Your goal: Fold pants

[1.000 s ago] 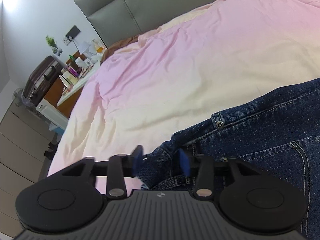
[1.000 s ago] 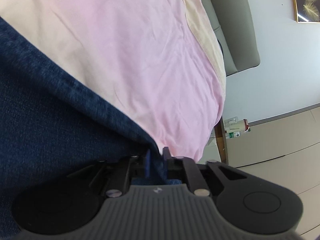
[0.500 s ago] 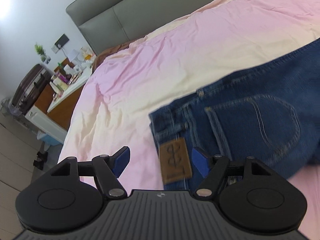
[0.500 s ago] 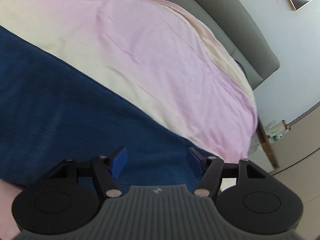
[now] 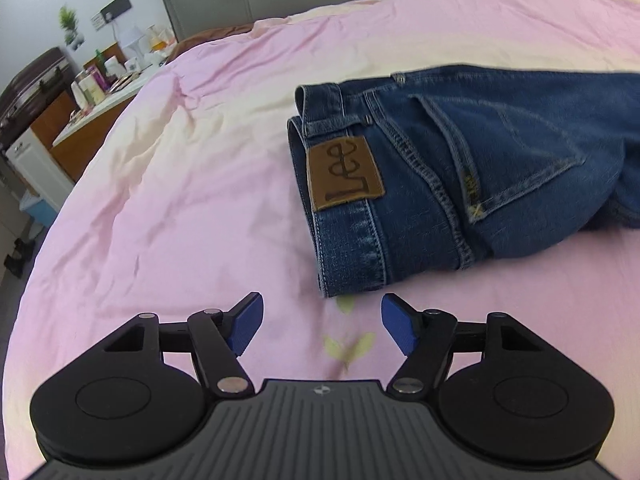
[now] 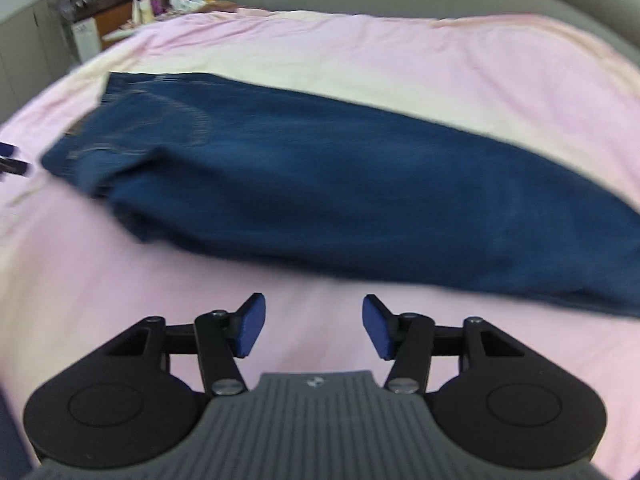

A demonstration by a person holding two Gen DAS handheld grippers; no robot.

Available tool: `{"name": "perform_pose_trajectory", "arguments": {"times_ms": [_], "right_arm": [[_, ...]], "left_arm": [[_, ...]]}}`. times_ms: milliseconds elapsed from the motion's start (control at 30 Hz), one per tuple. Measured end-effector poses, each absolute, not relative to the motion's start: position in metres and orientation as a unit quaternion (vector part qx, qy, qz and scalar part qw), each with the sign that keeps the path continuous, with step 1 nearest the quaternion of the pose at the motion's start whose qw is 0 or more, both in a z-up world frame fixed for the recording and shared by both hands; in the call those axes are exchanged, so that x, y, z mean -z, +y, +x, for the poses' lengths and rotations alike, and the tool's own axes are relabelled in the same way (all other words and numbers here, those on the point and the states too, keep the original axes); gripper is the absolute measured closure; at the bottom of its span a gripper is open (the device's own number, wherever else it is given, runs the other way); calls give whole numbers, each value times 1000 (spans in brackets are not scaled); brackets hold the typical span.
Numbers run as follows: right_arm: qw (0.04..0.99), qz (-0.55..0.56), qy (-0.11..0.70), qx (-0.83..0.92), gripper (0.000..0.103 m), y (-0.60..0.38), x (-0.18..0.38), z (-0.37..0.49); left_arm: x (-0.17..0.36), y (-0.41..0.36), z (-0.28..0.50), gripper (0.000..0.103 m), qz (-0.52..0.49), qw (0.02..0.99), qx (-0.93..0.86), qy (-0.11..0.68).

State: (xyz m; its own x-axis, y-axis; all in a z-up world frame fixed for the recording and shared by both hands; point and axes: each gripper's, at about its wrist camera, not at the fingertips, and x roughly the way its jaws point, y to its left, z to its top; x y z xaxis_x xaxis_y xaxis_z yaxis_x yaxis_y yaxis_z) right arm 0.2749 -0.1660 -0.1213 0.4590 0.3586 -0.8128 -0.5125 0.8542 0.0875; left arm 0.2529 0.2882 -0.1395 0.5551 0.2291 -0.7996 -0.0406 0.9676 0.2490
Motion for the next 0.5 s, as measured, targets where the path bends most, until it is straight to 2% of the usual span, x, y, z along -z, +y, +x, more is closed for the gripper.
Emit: {"name": "perform_pose_trajectory", "arguments": {"times_ms": [67,200,233,267,300,400,433,467,500], "right_arm": [[844,-66,452,-282,60,-138,127,260],[840,-45,439,-316,60,-91,129,248],[838,-38,437,-325,60,-79,130,248],[836,-33,435,-333,60,-69,129,250],[834,-34,434,-340,60,-59,128,253],[838,-59,416,-348,60,-33,128,260],[843,-69,407,-344,63,-26,128,262],[847,-75,402,-340,76,-21,128,264],[848,-75,402,-337,86,-18,127,267]], "left_arm": [[149,291,259,27,106,874,-69,470],[163,291,271,30,106,874,-45,472],[165,291,272,37,105,876,-38,470],[167,290,272,48,105,877,-31,468],[167,290,272,54,101,878,-20,467],[163,288,267,60,99,886,-22,453],[160,288,265,64,101,889,-23,446],[155,290,265,92,97,891,-21,443],[150,294,265,94,81,892,-22,444]]}}
